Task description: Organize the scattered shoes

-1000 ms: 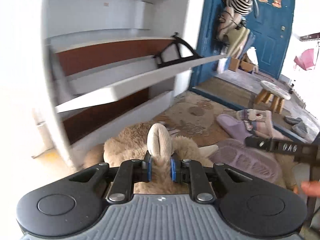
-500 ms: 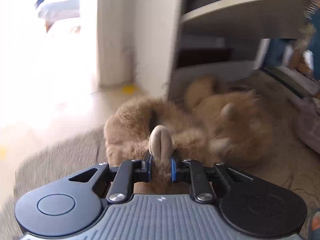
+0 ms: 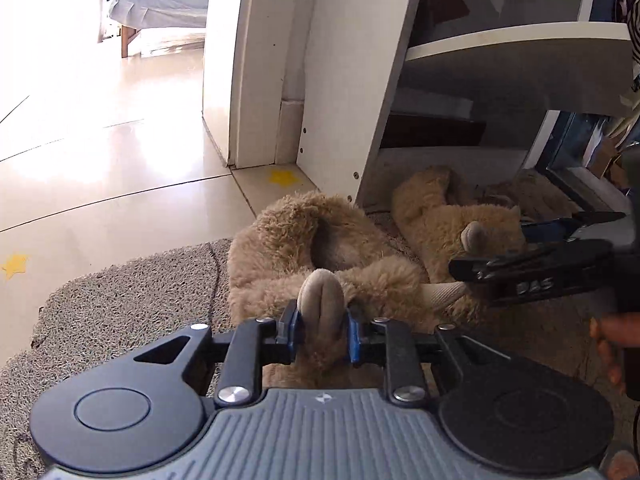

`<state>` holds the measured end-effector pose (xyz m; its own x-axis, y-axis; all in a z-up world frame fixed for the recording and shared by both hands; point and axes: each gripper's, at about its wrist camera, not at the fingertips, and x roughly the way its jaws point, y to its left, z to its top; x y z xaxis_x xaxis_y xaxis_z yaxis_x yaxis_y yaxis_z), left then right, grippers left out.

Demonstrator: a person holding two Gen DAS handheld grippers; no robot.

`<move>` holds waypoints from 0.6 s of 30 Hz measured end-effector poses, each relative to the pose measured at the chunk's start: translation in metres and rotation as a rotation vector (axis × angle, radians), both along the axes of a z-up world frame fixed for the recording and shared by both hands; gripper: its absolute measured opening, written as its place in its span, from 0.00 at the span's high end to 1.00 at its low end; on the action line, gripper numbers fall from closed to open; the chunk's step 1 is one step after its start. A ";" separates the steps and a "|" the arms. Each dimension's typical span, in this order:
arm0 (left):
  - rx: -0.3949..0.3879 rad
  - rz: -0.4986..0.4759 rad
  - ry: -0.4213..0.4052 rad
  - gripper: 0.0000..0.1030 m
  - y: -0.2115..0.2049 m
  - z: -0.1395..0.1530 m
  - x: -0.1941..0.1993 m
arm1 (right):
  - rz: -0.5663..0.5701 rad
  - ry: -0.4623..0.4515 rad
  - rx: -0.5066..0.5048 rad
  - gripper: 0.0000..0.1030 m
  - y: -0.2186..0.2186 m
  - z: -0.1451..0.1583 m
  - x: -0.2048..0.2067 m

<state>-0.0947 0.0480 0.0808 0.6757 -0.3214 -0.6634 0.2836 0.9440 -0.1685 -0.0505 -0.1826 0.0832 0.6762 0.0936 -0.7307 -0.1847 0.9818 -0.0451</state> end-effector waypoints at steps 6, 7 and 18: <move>0.021 -0.006 -0.008 0.75 -0.007 -0.003 0.000 | 0.038 -0.001 0.010 0.28 0.012 -0.011 -0.005; 0.012 0.003 -0.003 0.75 -0.006 -0.003 0.000 | 0.045 -0.002 0.012 0.42 0.014 -0.013 -0.006; -0.018 0.054 0.009 0.75 0.010 0.000 -0.009 | 0.219 -0.008 0.012 0.49 0.060 -0.021 -0.037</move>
